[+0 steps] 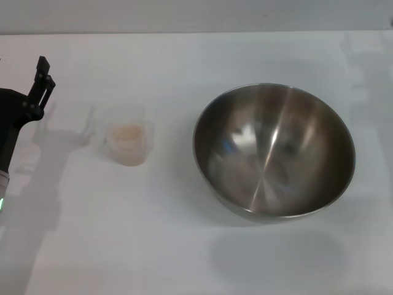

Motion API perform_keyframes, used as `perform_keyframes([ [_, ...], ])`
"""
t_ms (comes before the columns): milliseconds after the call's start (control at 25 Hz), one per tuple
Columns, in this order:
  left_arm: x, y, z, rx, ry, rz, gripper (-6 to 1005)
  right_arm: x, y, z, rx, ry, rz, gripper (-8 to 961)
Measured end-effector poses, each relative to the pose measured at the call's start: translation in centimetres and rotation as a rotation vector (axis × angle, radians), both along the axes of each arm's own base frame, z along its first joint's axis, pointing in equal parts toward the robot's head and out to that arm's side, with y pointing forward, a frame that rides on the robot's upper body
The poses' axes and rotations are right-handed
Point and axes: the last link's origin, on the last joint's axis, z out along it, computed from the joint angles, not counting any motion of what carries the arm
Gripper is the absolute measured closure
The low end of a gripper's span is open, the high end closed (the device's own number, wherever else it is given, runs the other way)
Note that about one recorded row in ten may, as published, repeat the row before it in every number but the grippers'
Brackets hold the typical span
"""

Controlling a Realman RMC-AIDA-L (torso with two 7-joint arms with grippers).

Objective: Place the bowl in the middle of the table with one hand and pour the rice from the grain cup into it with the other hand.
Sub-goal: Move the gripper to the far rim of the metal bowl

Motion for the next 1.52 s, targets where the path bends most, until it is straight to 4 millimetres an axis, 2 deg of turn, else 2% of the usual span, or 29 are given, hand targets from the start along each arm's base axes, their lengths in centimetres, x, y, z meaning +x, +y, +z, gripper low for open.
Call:
perform_keyframes([
  [40, 0.0, 0.0, 0.0, 0.0, 0.0, 0.0, 180, 0.0, 0.0, 0.0, 0.0, 0.0, 0.0, 193],
  [160, 0.0, 0.0, 0.0, 0.001, 0.003, 0.0, 180, -1.3, 1.2, -0.3, -0.148, 0.04, -0.068, 193],
  [200, -0.1, 0.0, 0.0, 0.001, 0.006, 0.002, 180, -2.3, 1.6, -0.6, -0.249, 0.051, -0.1, 193],
  [280, -0.2, -0.1, 0.1, 0.001, 0.009, 0.006, 180, -3.0, 1.7, -0.8, -0.3, 0.053, -0.111, 192],
  [320, -0.3, -0.2, 0.1, 0.001, 0.007, 0.009, 180, -4.5, 1.7, -0.8, -0.392, 0.055, -0.128, 192],
  [360, -0.3, -0.2, 0.1, 0.001, 0.007, 0.009, 180, -4.5, 1.7, -0.8, -0.392, 0.055, -0.128, 192],
  [400, -0.4, -0.2, 0.2, 0.005, 0.006, 0.01, 180, -6.2, 1.5, -0.5, -0.485, 0.052, -0.14, 192],
  [520, -0.4, -0.2, 0.3, 0.01, 0.003, 0.011, 181, -8.5, 0.7, 0.2, -0.614, 0.038, -0.164, 192],
  [640, -0.4, -0.2, 0.3, 0.014, -0.001, 0.012, 181, -10.3, -0.2, 1.1, -0.736, 0.035, -0.206, 192],
  [680, -0.4, -0.2, 0.3, 0.014, -0.001, 0.012, 181, -10.3, -0.2, 1.1, -0.736, 0.035, -0.206, 192],
  [720, -0.3, -0.1, 0.4, 0.016, -0.003, 0.01, 181, -11.2, -0.6, 1.5, -0.81, 0.037, -0.242, 193],
  [800, -0.3, 0.0, 0.4, 0.017, -0.003, 0.009, 181, -11.8, -0.9, 2.0, -0.879, 0.043, -0.286, 193],
  [960, -0.2, 0.2, 0.4, 0.017, -0.003, 0.005, 182, -11.9, -1.1, 2.4, -0.975, 0.059, -0.358, 193],
  [1200, -0.1, 0.3, 0.7, 0.03, -0.003, 0.005, 182, -10.6, -1.1, 1.7, -1.169, 0.079, -0.531, 194],
  [1520, -0.2, 0.4, 0.8, 0.032, -0.001, 0.01, 183, -8.8, -0.9, 1.2, -1.222, 0.089, -0.634, 194],
])
